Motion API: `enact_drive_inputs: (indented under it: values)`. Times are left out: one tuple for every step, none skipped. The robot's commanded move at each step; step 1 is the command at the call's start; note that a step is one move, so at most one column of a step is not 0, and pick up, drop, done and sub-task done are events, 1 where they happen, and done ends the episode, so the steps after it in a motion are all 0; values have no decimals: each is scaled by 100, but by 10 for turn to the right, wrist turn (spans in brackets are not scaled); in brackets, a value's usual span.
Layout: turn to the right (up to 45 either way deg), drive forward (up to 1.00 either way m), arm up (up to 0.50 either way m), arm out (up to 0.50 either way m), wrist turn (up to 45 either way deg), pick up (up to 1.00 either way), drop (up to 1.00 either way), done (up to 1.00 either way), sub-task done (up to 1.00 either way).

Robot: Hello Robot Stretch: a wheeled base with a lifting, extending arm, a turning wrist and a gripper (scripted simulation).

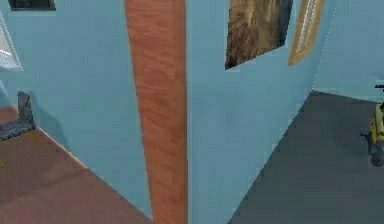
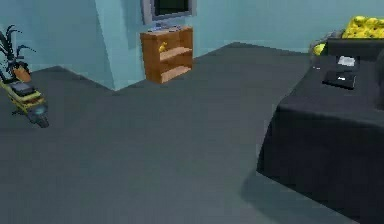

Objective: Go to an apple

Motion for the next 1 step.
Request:
enact_drive_inputs:
  values:
    - [-450,0,0,0,0,0,0,0,0]
